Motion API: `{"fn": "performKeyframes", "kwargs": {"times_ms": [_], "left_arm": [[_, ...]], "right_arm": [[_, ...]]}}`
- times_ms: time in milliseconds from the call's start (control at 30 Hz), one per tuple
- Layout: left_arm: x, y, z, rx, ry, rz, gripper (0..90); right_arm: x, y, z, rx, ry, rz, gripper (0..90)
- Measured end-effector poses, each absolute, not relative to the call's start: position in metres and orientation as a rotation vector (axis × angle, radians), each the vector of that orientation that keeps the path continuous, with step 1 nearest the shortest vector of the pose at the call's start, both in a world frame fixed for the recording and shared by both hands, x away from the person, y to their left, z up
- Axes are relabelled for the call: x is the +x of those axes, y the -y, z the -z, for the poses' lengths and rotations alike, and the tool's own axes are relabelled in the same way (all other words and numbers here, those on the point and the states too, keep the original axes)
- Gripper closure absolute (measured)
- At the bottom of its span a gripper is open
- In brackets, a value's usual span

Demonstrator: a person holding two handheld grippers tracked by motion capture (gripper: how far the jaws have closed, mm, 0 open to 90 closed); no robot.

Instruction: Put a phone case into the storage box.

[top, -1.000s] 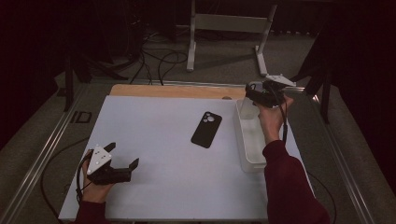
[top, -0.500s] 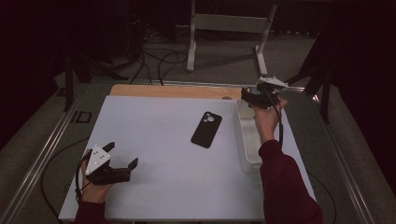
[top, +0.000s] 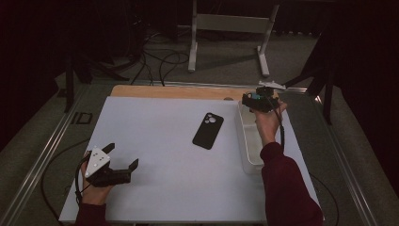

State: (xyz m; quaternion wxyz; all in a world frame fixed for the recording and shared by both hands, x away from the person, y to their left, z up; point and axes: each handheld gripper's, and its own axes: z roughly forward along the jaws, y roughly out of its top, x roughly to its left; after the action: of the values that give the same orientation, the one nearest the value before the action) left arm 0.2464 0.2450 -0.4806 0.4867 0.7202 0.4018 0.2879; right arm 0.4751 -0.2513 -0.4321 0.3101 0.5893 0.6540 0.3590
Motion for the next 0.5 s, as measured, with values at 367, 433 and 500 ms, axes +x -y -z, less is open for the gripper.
{"fn": "performKeyframes", "kwargs": {"times_ms": [367, 433, 500], "left_arm": [[0.2462, -0.2449, 0.4806, 1.754, -0.978, -0.701, 0.0], [0.246, -0.2447, 0.4805, 1.756, -0.976, -0.702, 0.0], [0.2459, -0.2446, 0.4803, 1.754, -0.975, -0.7, 0.0]], "right_arm": [[0.4776, 0.2483, 0.4405, 1.576, -1.742, -0.92, 16.0], [0.4783, 0.2485, 0.4416, 1.576, -1.749, -0.918, 16.0], [0.4787, 0.2484, 0.4425, 1.576, -1.756, -0.916, 16.0]]}}
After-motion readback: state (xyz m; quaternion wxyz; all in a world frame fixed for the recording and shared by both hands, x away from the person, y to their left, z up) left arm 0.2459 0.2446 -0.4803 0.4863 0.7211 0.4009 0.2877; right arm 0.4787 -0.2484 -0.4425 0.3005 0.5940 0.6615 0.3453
